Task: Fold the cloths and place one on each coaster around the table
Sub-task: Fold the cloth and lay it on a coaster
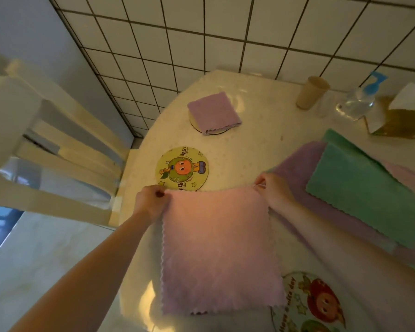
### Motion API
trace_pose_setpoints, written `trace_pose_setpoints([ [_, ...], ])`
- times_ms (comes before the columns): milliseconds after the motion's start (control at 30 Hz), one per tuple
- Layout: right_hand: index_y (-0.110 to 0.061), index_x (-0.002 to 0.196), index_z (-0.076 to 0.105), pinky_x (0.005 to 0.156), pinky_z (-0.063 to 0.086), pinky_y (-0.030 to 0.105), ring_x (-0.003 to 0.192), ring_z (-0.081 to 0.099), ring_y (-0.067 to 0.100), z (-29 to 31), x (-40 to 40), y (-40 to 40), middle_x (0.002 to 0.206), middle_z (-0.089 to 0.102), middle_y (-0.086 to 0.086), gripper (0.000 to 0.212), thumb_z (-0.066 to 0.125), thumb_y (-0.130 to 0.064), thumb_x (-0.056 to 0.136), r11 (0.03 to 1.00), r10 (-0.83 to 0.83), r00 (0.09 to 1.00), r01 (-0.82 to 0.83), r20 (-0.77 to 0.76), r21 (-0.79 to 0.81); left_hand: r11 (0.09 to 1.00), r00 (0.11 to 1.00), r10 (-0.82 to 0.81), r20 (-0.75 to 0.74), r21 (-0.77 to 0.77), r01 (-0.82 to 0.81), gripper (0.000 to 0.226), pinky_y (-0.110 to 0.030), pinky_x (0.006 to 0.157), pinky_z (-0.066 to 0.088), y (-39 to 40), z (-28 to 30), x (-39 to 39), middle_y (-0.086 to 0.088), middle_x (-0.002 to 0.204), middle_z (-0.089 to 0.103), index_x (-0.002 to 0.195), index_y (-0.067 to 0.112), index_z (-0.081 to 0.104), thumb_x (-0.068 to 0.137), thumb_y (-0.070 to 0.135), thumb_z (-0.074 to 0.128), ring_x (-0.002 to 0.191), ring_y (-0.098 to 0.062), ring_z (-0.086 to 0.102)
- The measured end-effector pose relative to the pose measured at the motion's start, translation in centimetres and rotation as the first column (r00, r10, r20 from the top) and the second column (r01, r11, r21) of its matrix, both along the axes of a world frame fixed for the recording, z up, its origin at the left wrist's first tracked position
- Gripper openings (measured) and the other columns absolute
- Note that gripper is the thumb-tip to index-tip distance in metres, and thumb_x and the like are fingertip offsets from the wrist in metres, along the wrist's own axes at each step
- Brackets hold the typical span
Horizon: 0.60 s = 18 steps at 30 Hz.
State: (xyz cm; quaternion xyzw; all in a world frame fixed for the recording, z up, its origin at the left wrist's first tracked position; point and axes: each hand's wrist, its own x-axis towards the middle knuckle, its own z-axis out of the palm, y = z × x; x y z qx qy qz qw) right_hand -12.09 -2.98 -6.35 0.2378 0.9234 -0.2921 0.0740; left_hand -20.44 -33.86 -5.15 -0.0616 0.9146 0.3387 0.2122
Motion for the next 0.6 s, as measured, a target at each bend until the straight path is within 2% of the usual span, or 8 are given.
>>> trace_pose_setpoints([
  [133, -0.013, 0.101, 0.060, 0.076, 0.051, 0.036, 0.094, 0.061, 0.029, 0.0, 0.5, -0.1, 0.101, 0.065, 0.011, 0.016, 0.056, -0.009, 0.086, 0.990, 0.041, 0.998, -0.034, -0.051, 0.135, 0.999, 0.996, -0.001, -0.090, -0.053, -0.004, 0.019, -0.026, 0.070, 0.042, -0.3, -0.6, 0.6, -0.005, 0.095, 0.066, 0.099, 0.019, 0.068, 0.086, 0.011, 0.057, 0.084, -0.025, 0.059],
  [200, -0.014, 0.103, 0.060, 0.076, 0.050, 0.038, 0.098, 0.056, 0.028, 0.4, 1.6, -0.4, 0.106, 0.058, 0.009, 0.021, 0.055, -0.005, 0.084, 0.974, 0.106, 0.987, -0.079, -0.117, 0.215, 0.992, 0.978, -0.091, -0.186, -0.107, 0.071, 0.026, -0.030, 0.077, 0.047, -0.7, -0.6, 1.5, -0.005, 0.108, 0.063, 0.111, 0.017, 0.065, 0.089, 0.011, 0.054, 0.092, -0.026, 0.059],
  [267, -0.015, 0.103, 0.059, 0.074, 0.050, 0.037, 0.099, 0.054, 0.025, 0.9, 3.6, -1.4, 0.109, 0.055, 0.005, 0.022, 0.054, -0.004, 0.085, 0.957, 0.207, 0.969, -0.172, -0.136, 0.234, 0.965, 0.927, -0.247, -0.282, -0.153, 0.211, 0.032, -0.037, 0.085, 0.049, -1.2, -0.7, 3.3, -0.008, 0.114, 0.058, 0.119, 0.012, 0.062, 0.088, 0.009, 0.056, 0.101, -0.030, 0.056],
  [333, -0.014, 0.104, 0.059, 0.072, 0.048, 0.034, 0.099, 0.054, 0.021, 1.2, 6.2, -2.8, 0.112, 0.053, 0.002, 0.020, 0.052, -0.004, 0.087, 0.939, 0.313, 0.941, -0.286, -0.132, 0.192, 0.910, 0.840, -0.415, -0.351, -0.184, 0.373, 0.035, -0.041, 0.085, 0.050, -1.7, -1.1, 5.7, -0.009, 0.113, 0.059, 0.119, 0.012, 0.062, 0.084, 0.009, 0.060, 0.102, -0.031, 0.054],
  [433, -0.010, 0.103, 0.062, 0.074, 0.042, 0.026, 0.097, 0.054, 0.016, 1.1, 11.0, -5.2, 0.109, 0.055, 0.001, 0.018, 0.055, -0.003, 0.088, 0.901, 0.424, 0.898, -0.405, -0.117, 0.156, 0.767, 0.634, -0.629, -0.450, -0.230, 0.599, 0.030, -0.036, 0.077, 0.051, -2.5, -2.0, 9.6, -0.006, 0.105, 0.061, 0.109, 0.013, 0.065, 0.080, 0.014, 0.056, 0.093, -0.028, 0.056],
  [500, -0.010, 0.098, 0.064, 0.074, 0.041, 0.023, 0.094, 0.055, 0.016, 0.8, 14.2, -6.5, 0.105, 0.057, 0.000, 0.015, 0.060, -0.003, 0.085, 0.888, 0.451, 0.886, -0.434, -0.108, 0.151, 0.664, 0.510, -0.721, -0.468, -0.258, 0.702, 0.028, -0.034, 0.076, 0.048, -3.2, -2.3, 12.2, -0.005, 0.100, 0.062, 0.103, 0.013, 0.066, 0.079, 0.020, 0.052, 0.091, -0.025, 0.056],
  [600, -0.014, 0.095, 0.063, 0.073, 0.044, 0.021, 0.090, 0.054, 0.012, 0.4, 19.0, -8.0, 0.101, 0.056, -0.004, 0.009, 0.062, -0.011, 0.087, 0.865, 0.492, 0.867, -0.476, -0.079, 0.158, 0.562, 0.394, -0.785, -0.479, -0.281, 0.778, 0.023, -0.031, 0.076, 0.050, -4.6, -2.9, 16.0, -0.003, 0.102, 0.062, 0.100, 0.015, 0.067, 0.081, 0.020, 0.056, 0.096, -0.021, 0.054],
])
